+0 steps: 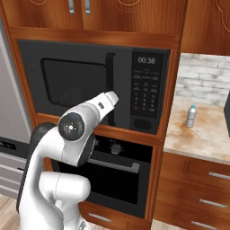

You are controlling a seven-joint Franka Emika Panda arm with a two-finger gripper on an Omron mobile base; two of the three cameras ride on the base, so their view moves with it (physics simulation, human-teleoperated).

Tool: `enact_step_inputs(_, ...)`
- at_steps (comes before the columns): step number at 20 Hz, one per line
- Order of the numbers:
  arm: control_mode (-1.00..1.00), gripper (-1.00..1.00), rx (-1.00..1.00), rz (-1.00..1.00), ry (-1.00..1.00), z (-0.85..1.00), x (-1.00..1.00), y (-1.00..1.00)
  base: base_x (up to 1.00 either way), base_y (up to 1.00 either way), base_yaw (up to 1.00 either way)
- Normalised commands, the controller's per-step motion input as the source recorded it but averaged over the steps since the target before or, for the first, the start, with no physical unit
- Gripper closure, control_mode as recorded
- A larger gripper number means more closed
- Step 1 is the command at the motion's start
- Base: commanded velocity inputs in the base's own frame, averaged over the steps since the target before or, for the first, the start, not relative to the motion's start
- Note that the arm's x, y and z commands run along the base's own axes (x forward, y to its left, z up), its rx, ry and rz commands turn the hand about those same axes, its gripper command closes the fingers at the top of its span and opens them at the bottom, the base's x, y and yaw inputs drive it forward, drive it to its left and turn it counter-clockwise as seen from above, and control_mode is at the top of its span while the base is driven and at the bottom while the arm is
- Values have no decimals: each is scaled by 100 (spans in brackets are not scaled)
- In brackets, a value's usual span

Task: Place the microwavable item in the microwave. Then, close the microwave door and press the start button.

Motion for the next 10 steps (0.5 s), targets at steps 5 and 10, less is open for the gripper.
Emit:
enact_step_inputs(5, -100, -100, 9, 24, 0, -20, -14, -88, 0, 0, 0)
enact_step_inputs(10, -100, -100, 0, 18, -3, -34, 17, -56, 0, 0, 0)
